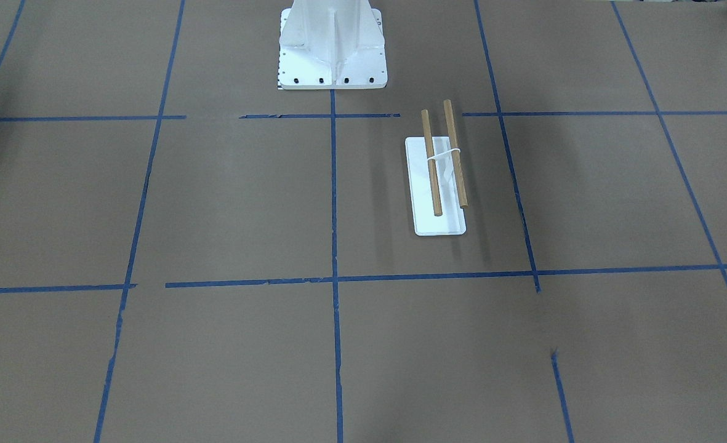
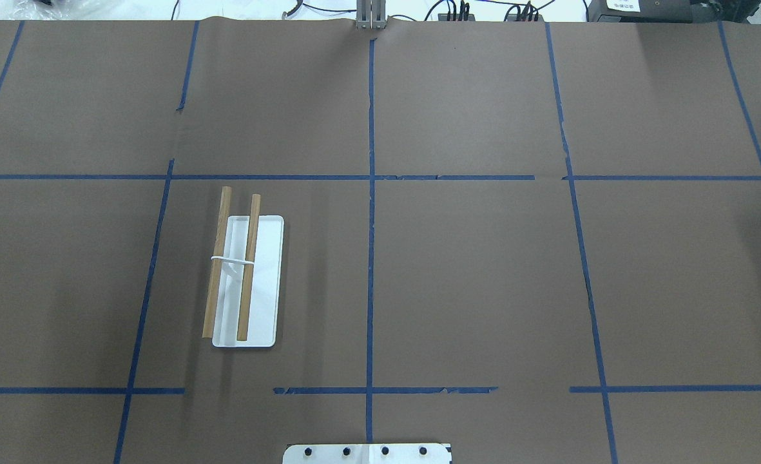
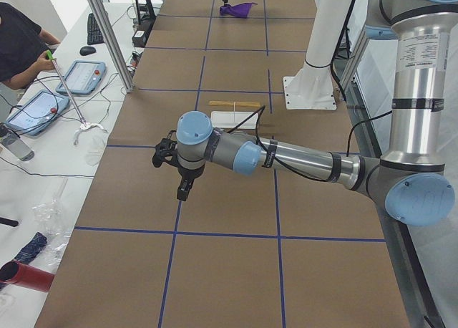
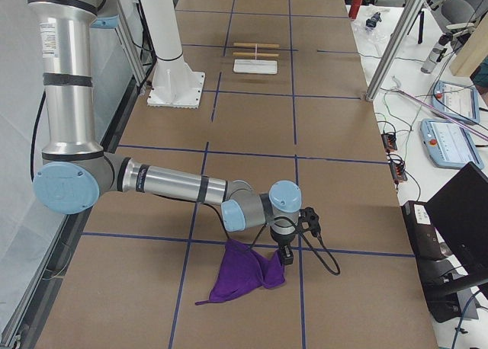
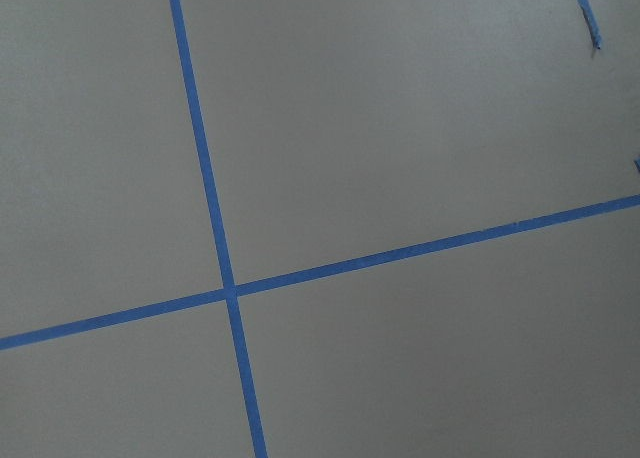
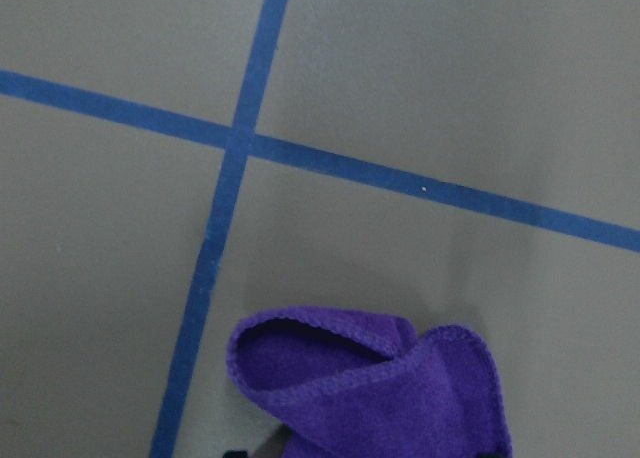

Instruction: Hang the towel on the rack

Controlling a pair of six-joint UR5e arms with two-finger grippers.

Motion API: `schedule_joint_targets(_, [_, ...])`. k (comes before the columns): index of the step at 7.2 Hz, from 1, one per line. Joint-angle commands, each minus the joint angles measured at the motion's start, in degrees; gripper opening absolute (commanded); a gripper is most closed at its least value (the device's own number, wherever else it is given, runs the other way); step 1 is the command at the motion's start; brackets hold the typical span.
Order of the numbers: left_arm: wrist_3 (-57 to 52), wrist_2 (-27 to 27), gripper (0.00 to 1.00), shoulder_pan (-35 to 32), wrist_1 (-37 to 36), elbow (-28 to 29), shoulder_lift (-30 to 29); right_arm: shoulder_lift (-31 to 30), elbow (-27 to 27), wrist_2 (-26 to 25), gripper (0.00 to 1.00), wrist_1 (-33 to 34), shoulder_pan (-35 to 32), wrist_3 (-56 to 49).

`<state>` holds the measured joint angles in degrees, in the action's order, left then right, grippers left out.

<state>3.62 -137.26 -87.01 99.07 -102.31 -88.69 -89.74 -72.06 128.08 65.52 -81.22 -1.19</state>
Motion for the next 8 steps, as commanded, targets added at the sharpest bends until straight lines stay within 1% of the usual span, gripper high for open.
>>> schedule_joint_targets(1, [-0.01,-0.29,1.00,0.00,0.07,-0.17,0.00,0.09,4.11,1.63,0.81,0.14,-3.39,-0.74])
schedule_joint_targets(2, [-0.01,-0.29,1.00,0.00,0.76,-0.17,0.00,0.53,6.73,2.86,0.81,0.14,-4.98,-1.27])
schedule_joint_targets(4, [-0.01,-0.29,1.00,-0.09,1.82,-0.17,0.09,1.49,9.65,3.14,0.80,0.14,-5.44,-1.27])
schedule_joint_targets(5, [-0.01,-0.64,1.00,-0.09,1.82,-0.26,0.09,3.15,12.88,5.05,0.80,0.05,-5.44,-1.27])
schedule_joint_targets(7, [-0.01,-0.73,1.00,-0.09,1.82,-0.35,0.09,4.13,14.66,5.95,0.80,0.14,-5.35,-1.01])
schedule_joint_targets(8, [-0.01,-0.64,1.00,-0.09,1.82,-0.52,0.18,4.31,15.19,5.95,0.69,0.14,-5.35,-1.01])
